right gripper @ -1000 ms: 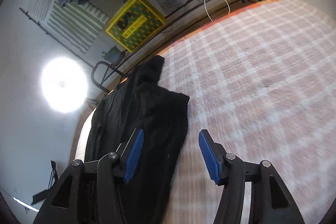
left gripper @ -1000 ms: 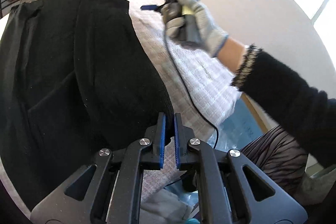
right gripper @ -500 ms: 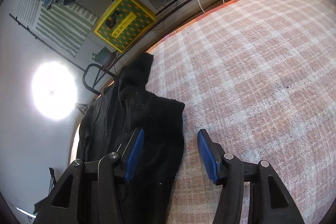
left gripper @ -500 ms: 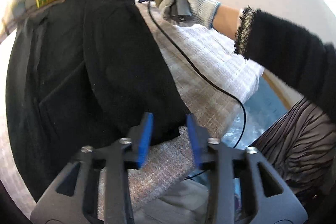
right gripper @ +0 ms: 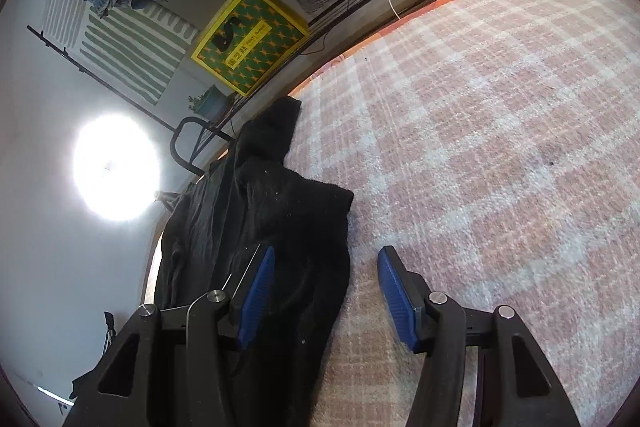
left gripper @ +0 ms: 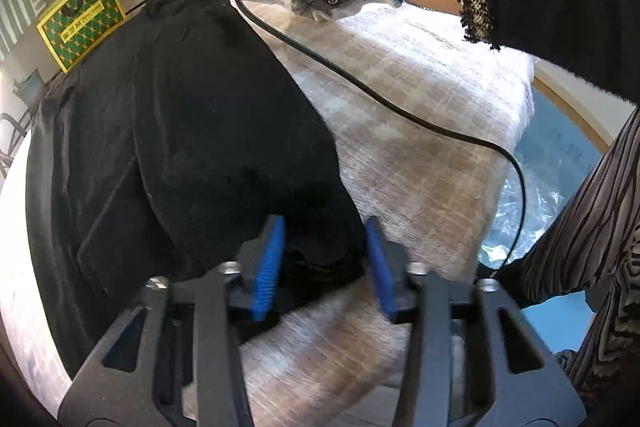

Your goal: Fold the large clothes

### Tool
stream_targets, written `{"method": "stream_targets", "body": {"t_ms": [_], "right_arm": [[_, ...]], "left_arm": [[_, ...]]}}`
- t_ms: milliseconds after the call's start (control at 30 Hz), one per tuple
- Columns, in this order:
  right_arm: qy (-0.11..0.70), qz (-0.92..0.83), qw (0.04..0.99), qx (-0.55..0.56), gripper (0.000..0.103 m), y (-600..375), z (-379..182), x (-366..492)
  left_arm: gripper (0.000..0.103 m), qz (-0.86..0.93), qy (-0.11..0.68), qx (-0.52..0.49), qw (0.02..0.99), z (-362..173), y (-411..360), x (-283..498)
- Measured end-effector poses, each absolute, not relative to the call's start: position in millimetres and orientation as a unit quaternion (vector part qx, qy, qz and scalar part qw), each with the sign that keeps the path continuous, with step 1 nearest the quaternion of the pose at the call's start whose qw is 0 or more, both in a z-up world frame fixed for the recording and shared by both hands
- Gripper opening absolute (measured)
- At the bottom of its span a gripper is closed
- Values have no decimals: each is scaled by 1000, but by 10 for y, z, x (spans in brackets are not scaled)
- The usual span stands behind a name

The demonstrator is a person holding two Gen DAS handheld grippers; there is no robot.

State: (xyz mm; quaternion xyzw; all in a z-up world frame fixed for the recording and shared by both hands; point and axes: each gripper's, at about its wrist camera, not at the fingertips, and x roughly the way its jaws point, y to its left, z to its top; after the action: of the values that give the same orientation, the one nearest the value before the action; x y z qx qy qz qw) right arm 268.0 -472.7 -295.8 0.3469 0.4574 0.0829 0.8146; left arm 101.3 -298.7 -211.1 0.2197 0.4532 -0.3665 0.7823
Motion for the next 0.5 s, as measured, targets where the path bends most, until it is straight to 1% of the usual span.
{"method": "stream_targets", "body": {"t_ms": [33, 67, 167, 233, 267, 300, 400, 500], "right_arm": [[456, 84, 815, 348, 57, -4713, -2968, 2695], [454, 84, 816, 348, 57, -4691, -2973, 2710], [452, 97, 816, 347, 57, -4561, -2991, 2778], [458, 98, 822, 323, 37, -4428, -2984, 2825], [471, 102, 819, 313, 14, -4360, -3006, 2863], [483, 98, 817, 300, 8, -4298, -3025, 2891], [485, 97, 822, 283, 5, -4248, -2895, 2879], [456, 117, 832, 292, 4, -4348, -2587, 2800]], "left_arm": [[14, -359, 451, 221, 787, -2110, -2975, 1049], [12, -359, 454, 215, 787, -2107, -2957, 1081], [11, -369, 488, 135, 779, -2062, -2822, 1219], [11, -381, 505, 92, 769, -2036, -2766, 1283], [10, -383, 505, 82, 769, -2009, -2757, 1298], [10, -387, 505, 71, 768, -1972, -2749, 1292], [10, -403, 499, 34, 766, -1830, -2724, 1293], [10, -415, 494, 5, 764, -1762, -2659, 1308]]}}
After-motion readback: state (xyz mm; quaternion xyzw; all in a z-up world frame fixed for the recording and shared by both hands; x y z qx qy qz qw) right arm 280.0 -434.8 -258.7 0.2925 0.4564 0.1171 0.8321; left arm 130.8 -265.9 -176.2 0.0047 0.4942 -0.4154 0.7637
